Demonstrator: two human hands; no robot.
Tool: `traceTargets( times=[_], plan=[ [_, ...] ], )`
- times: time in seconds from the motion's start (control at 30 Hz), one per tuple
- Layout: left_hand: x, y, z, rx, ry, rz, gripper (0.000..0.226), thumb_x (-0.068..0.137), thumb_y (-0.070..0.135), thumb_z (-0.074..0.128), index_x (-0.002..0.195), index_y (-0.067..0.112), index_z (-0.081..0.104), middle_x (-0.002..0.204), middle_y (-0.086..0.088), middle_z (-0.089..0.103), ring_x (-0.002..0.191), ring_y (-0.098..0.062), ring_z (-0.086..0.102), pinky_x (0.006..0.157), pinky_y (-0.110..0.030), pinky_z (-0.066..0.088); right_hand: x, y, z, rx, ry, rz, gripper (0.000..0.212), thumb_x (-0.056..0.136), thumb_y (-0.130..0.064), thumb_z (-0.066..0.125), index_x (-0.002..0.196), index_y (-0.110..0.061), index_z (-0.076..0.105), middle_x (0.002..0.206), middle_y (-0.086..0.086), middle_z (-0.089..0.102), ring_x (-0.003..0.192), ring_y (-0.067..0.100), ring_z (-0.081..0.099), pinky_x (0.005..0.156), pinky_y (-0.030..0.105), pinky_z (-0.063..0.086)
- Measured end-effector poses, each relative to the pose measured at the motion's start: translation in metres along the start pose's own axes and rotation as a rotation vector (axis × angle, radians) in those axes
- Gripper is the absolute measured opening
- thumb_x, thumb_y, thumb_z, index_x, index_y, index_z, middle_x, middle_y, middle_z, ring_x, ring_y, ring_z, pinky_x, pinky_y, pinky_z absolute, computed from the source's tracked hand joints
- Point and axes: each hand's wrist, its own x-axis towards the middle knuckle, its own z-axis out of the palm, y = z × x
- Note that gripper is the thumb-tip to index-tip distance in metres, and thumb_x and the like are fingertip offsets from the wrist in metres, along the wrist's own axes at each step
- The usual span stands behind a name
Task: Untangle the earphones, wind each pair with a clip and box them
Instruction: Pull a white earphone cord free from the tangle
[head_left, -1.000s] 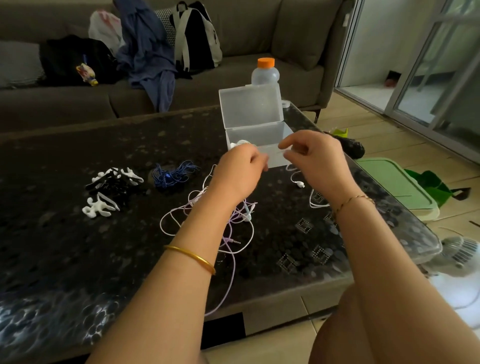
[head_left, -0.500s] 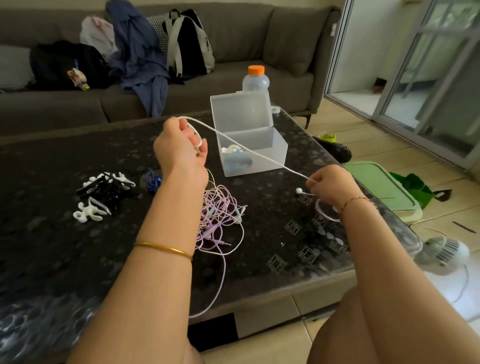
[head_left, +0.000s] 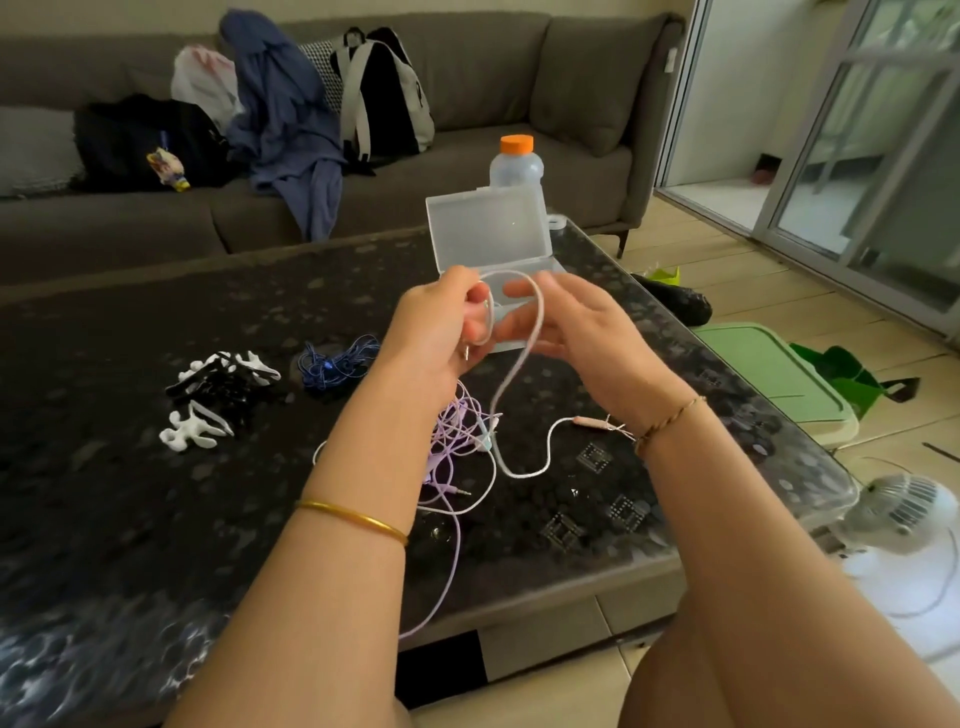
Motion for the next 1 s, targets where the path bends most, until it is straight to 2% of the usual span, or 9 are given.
traceTargets(
  times=[0.1,0.27,0.37,0.5,0.63,0.73,0.8,0.9,1.0],
  plan=[
    [0.001,0.0,-0.004,0.0,0.015,-0.017,0.028,0.09,0.014,0.044,0.062,0.015,0.046,0.046,0.005,0.035,0.044,-0.008,0.033,0.057,-0.024,0.038,0.001,-0.004,-0.002,0.246,-0.033,0.155,0.05,0.1,-0.046,0.026,0.094,-0.011,0.061,0.068,0.008,0.067,0.057,0.021,0.064,0.064,0.031,0.057],
    [0.0,0.001,-0.008,-0.209,-0.113,-0.126,0.03,0.094,0.018,0.041,0.064,0.019,0.045,0.047,0.009,0.033,0.04,-0.004,0.037,0.065,-0.025,0.036,0.002,0.005,0.002,-0.012,-0.082,0.111,0.031,0.1,-0.027,0.044,0.081,-0.011,0.064,0.048,0.0,0.047,0.041,0.01,0.036,0.051,0.024,0.042],
    [0.001,-0.001,-0.011,-0.37,-0.199,-0.178,0.03,0.101,0.026,0.038,0.081,0.021,0.059,0.055,0.013,0.049,0.064,-0.002,0.054,0.068,-0.024,0.034,0.003,0.007,0.005,-0.137,-0.084,0.155,0.031,0.101,-0.026,0.041,0.085,-0.014,0.065,0.051,0.0,0.033,0.043,0.008,0.03,0.05,0.024,0.041],
    [0.007,-0.008,-0.011,-0.377,-0.073,-0.089,0.023,0.1,0.017,0.044,0.093,0.024,0.064,0.08,0.014,0.07,0.083,0.004,0.062,0.07,-0.025,0.034,-0.001,0.005,0.008,-0.254,-0.299,0.309,0.022,0.1,-0.022,0.041,0.103,-0.015,0.062,0.054,0.0,0.028,0.046,0.009,0.033,0.07,0.039,0.059],
    [0.011,-0.021,-0.009,0.022,0.195,0.25,0.022,0.095,0.005,0.052,0.092,0.021,0.067,0.089,0.006,0.071,0.083,-0.001,0.067,0.068,-0.018,0.047,-0.009,-0.004,0.008,-0.476,-0.5,0.311,0.022,0.1,-0.017,0.041,0.11,-0.013,0.06,0.051,-0.002,0.031,0.042,0.009,0.031,0.047,0.028,0.053],
    [0.011,-0.027,-0.011,0.678,0.218,0.538,0.022,0.095,0.009,0.052,0.079,0.014,0.066,0.086,0.0,0.069,0.085,-0.015,0.066,0.078,-0.032,0.051,-0.007,-0.013,-0.002,-0.528,-0.306,0.15,0.022,0.098,-0.018,0.044,0.095,-0.009,0.064,0.058,-0.002,0.038,0.044,0.006,0.034,0.041,0.022,0.039],
    [0.009,-0.025,-0.01,0.819,0.109,0.483,0.026,0.098,0.017,0.047,0.084,0.007,0.066,0.086,-0.003,0.069,0.084,-0.019,0.065,0.081,-0.036,0.051,-0.002,-0.015,-0.011,-0.48,-0.119,0.066,0.022,0.097,-0.016,0.044,0.09,-0.006,0.062,0.062,0.0,0.04,0.048,0.008,0.035,0.044,0.023,0.034],
    [0.003,-0.021,-0.003,0.694,-0.118,0.296,0.035,0.102,0.022,0.04,0.096,0.004,0.069,0.082,-0.001,0.068,0.071,-0.011,0.065,0.077,-0.026,0.051,0.005,-0.007,-0.018,-0.52,0.117,-0.017,0.02,0.096,-0.014,0.044,0.09,-0.005,0.061,0.066,-0.001,0.044,0.053,0.009,0.037,0.048,0.021,0.031],
    [0.0,-0.015,0.001,0.321,-0.197,0.132,0.035,0.101,0.02,0.043,0.081,0.006,0.068,0.072,0.008,0.067,0.066,-0.007,0.059,0.081,-0.027,0.047,0.009,0.002,-0.018,-0.489,0.192,0.002,0.02,0.096,-0.015,0.045,0.088,-0.007,0.062,0.064,-0.001,0.043,0.052,0.009,0.036,0.047,0.019,0.029]
  ],
)
